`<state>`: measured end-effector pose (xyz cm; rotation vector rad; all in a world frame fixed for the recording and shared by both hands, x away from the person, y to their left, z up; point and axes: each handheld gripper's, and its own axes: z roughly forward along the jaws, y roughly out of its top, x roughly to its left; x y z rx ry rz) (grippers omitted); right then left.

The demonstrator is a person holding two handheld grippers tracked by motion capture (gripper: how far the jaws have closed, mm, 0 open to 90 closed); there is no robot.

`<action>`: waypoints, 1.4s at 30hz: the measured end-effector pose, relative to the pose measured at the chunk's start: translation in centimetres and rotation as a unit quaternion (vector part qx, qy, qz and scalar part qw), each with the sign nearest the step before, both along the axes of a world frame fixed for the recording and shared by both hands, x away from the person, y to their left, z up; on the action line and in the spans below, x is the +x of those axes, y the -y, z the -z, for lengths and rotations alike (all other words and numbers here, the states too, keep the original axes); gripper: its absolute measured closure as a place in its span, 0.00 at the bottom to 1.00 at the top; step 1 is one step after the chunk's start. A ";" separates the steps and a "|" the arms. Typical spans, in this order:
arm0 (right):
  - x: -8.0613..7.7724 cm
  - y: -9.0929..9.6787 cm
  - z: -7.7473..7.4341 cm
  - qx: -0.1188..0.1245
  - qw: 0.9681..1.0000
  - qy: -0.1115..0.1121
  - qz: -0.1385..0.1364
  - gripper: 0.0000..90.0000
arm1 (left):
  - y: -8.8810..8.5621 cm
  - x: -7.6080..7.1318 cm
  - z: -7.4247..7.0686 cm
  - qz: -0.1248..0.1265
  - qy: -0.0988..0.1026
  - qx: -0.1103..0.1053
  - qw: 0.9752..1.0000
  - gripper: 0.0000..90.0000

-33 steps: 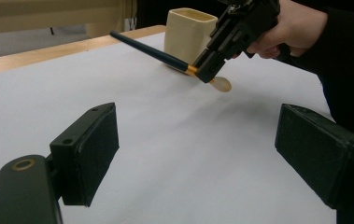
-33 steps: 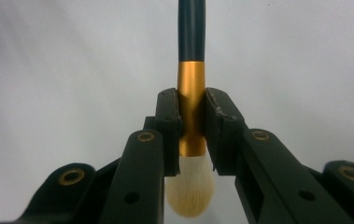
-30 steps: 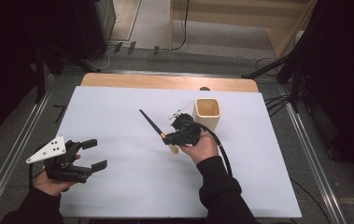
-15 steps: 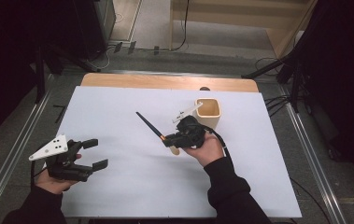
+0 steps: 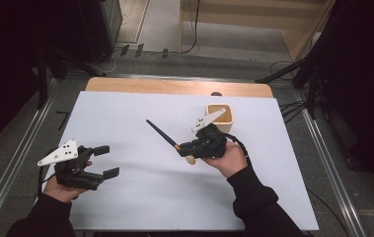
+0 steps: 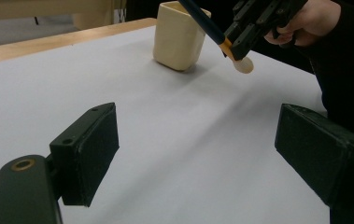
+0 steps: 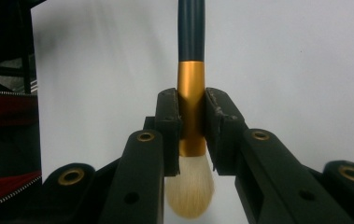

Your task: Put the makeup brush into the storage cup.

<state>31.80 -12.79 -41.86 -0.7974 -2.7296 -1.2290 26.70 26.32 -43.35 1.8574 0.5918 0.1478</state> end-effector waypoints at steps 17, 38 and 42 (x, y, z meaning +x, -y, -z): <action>-1.3 1.7 -0.2 0.002 0.998 0.030 -0.046 0.86 | 0.8 -0.2 -1.3 0.023 0.009 0.016 1.000 0.15; -2.3 0.7 -0.2 -0.058 0.993 0.021 -0.105 0.86 | 2.9 1.2 -2.6 0.063 -0.005 0.045 0.997 0.16; -2.2 0.4 0.0 -0.066 0.991 0.019 -0.114 0.86 | 3.3 1.6 -2.6 0.071 -0.009 0.055 0.996 0.15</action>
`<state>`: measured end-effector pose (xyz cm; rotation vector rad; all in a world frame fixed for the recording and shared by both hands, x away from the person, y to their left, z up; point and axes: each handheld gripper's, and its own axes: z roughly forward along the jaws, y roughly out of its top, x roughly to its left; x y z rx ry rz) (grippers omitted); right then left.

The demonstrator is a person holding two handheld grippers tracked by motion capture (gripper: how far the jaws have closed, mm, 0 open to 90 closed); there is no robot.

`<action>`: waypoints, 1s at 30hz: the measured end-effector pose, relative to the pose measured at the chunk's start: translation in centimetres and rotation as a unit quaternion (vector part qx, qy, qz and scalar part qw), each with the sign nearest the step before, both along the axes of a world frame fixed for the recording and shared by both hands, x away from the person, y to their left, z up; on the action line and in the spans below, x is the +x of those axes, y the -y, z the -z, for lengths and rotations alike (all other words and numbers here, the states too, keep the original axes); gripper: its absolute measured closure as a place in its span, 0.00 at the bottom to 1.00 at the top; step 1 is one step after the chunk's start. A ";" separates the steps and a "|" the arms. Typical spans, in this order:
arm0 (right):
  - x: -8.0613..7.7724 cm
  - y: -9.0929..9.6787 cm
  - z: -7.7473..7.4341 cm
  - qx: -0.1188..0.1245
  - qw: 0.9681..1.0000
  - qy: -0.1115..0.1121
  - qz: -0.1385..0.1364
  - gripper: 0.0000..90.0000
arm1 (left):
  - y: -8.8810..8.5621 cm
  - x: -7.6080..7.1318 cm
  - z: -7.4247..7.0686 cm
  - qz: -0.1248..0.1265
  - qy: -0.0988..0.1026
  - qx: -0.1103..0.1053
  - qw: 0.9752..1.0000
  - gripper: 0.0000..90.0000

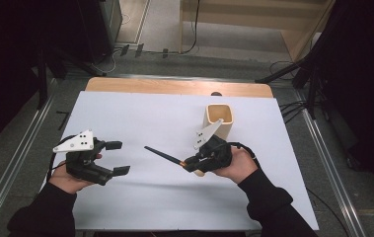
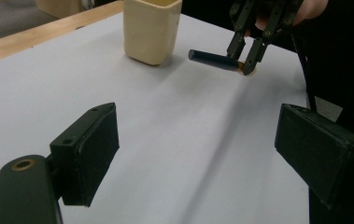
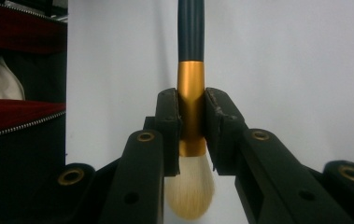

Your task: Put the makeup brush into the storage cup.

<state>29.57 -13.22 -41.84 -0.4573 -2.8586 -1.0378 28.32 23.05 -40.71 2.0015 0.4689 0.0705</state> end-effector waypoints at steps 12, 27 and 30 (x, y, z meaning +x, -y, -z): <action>0.4 -1.3 0.3 -0.040 0.999 0.001 -0.032 0.86 | 1.5 0.7 0.0 0.022 -0.015 0.017 0.999 0.16; 0.7 -2.6 0.3 -0.085 0.995 -0.004 -0.052 0.86 | 3.6 0.9 -0.2 0.064 -0.022 0.065 0.996 0.16; 0.7 -3.0 0.2 -0.094 0.994 0.002 -0.060 0.86 | 4.2 1.0 -0.2 0.075 -0.025 0.077 0.994 0.16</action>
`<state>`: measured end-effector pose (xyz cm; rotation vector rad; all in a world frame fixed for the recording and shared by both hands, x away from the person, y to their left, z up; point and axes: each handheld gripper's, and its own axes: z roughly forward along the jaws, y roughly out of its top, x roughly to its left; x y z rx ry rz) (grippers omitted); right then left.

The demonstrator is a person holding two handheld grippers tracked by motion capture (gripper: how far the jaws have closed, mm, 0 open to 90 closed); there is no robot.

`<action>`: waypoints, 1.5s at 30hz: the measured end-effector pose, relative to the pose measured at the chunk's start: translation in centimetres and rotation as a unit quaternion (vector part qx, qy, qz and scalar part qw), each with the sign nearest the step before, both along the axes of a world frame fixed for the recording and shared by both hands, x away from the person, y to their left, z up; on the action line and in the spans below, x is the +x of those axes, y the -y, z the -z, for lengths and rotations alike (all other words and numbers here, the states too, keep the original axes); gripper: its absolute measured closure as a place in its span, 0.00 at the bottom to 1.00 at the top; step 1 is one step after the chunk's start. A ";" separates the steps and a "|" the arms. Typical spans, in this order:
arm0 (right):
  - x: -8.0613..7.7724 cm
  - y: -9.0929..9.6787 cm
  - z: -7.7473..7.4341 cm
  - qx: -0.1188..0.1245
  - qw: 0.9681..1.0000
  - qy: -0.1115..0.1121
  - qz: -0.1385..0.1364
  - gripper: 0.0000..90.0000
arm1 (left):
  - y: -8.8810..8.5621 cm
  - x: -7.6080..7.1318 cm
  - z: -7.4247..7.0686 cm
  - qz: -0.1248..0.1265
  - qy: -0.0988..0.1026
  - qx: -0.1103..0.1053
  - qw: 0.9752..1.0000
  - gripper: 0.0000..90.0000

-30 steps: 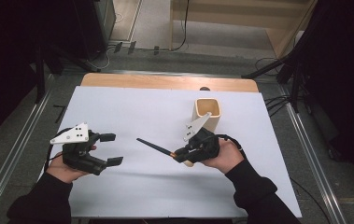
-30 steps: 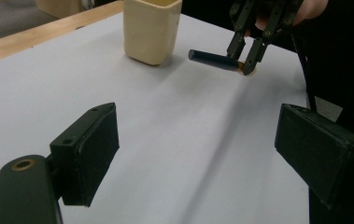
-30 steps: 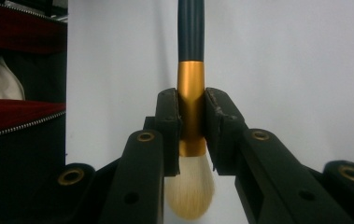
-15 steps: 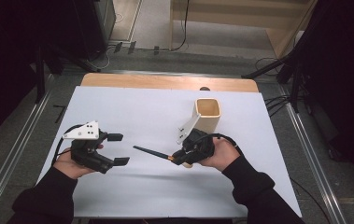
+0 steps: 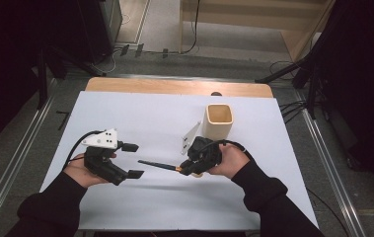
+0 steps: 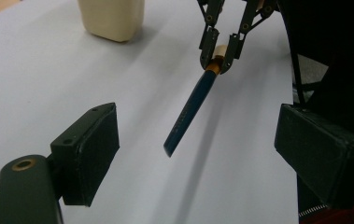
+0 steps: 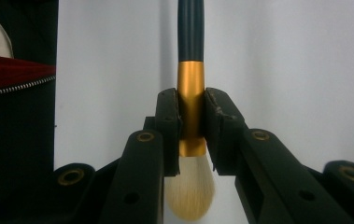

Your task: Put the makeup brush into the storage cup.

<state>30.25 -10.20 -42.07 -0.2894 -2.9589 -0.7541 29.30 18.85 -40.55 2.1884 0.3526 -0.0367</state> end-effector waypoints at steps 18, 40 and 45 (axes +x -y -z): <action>-0.2 -1.8 -0.1 -0.038 0.998 0.026 -0.039 0.86 | 2.8 0.6 1.0 0.042 -0.013 0.066 0.997 0.20; -0.3 -2.6 -0.3 -0.035 0.998 0.030 -0.049 0.86 | 4.9 1.1 2.3 0.061 -0.019 0.117 0.991 0.35; -0.3 -2.7 -0.3 -0.030 0.998 0.027 -0.051 0.86 | 5.3 1.1 2.7 0.077 -0.028 0.129 0.988 0.50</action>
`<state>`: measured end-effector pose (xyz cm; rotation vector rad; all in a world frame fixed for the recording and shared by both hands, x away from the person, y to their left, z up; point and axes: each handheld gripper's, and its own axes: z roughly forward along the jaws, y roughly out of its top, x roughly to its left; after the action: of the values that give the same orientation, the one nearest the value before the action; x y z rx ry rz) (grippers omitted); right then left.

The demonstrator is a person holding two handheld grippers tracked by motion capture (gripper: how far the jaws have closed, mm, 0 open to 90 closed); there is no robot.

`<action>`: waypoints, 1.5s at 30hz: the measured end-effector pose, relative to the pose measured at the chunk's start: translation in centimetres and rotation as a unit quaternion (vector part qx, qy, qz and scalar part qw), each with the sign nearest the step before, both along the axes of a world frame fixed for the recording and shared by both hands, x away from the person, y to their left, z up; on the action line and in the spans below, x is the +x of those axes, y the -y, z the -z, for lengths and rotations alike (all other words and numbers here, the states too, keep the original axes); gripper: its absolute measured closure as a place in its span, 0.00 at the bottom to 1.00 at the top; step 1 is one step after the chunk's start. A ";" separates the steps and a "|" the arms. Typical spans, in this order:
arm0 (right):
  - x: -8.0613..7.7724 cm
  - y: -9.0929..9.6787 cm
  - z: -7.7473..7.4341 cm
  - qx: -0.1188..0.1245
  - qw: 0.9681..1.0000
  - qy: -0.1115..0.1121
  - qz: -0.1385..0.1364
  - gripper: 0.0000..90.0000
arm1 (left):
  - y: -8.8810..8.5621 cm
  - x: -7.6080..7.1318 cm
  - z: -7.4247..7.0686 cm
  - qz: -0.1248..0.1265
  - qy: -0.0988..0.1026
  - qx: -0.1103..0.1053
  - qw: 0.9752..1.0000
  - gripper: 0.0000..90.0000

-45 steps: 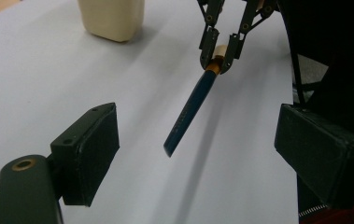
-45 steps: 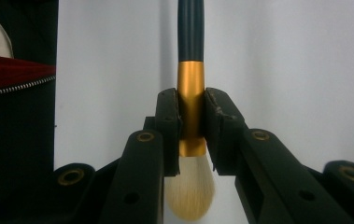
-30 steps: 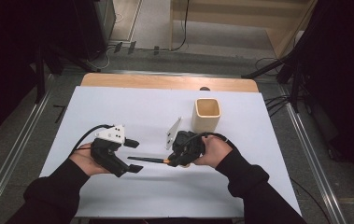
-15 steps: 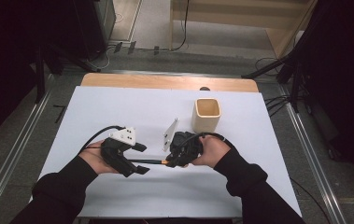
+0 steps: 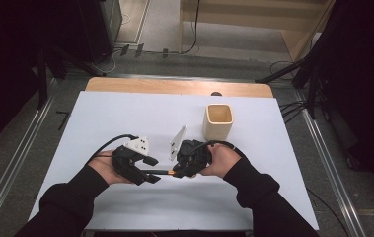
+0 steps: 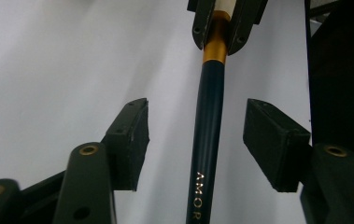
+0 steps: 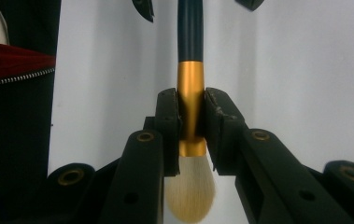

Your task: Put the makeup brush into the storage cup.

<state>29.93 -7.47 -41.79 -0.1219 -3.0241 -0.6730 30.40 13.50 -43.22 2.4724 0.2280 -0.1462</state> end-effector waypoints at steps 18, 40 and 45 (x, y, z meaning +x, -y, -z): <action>-0.3 0.0 0.0 0.005 1.000 0.000 -0.010 0.86 | 0.6 -0.1 0.5 0.018 -0.016 0.010 1.000 0.73; -0.3 0.4 0.2 0.012 1.000 -0.008 -0.018 0.86 | 0.4 0.0 0.6 0.046 -0.029 0.007 0.998 0.88; -0.3 0.4 0.2 0.019 1.000 -0.005 -0.019 0.85 | 0.2 0.1 0.6 0.044 -0.041 -0.001 0.998 0.89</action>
<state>29.65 -7.91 -41.95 -0.0665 -2.9946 -0.7225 30.49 13.32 -43.80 2.4788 0.1533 -0.2854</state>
